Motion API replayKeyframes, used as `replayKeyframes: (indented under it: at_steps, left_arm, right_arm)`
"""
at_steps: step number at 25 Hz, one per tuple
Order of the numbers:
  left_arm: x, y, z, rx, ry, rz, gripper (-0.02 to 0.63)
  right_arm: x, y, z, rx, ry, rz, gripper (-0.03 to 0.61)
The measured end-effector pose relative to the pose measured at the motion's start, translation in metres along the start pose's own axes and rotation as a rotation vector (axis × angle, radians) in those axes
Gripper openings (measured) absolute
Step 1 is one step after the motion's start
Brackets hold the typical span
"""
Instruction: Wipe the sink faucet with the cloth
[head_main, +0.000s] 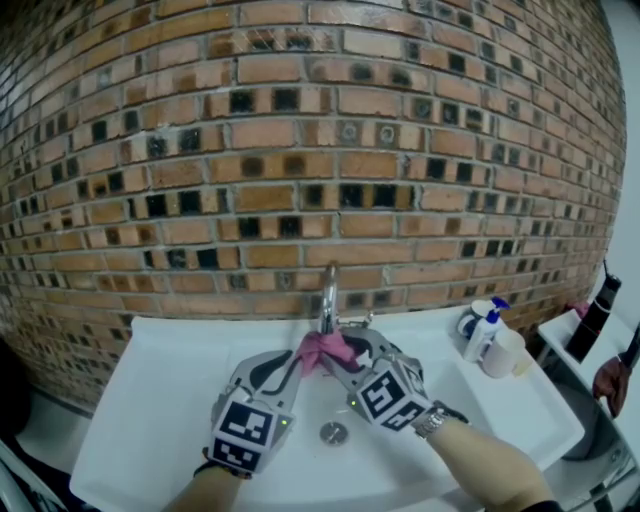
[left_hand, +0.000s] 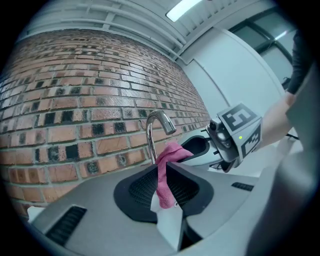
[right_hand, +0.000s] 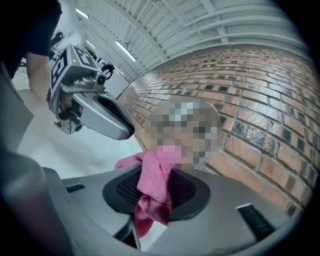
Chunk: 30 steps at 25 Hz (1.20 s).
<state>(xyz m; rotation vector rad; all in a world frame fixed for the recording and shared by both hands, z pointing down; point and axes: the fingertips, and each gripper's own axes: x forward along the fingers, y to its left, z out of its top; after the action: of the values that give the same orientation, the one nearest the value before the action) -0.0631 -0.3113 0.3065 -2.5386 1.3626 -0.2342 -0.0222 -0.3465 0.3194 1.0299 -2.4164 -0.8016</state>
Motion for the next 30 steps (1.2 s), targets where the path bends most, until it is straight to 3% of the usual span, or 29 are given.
replayKeyframes:
  at_steps: [14, 24, 30]
  left_arm:
    - [0.000, 0.001, 0.001, 0.003, 0.000, -0.001, 0.058]
    - [-0.001, 0.000, 0.000, 0.000, 0.005, -0.004, 0.058]
    - [0.000, -0.001, -0.001, 0.000, 0.006, -0.005, 0.058]
  right_arm:
    - [0.036, -0.021, -0.036, 0.121, 0.196, -0.208, 0.124]
    - [0.045, -0.020, -0.061, 0.179, 0.287, -0.259, 0.124]
    - [0.048, -0.014, -0.068, 0.191, 0.326, -0.239, 0.123]
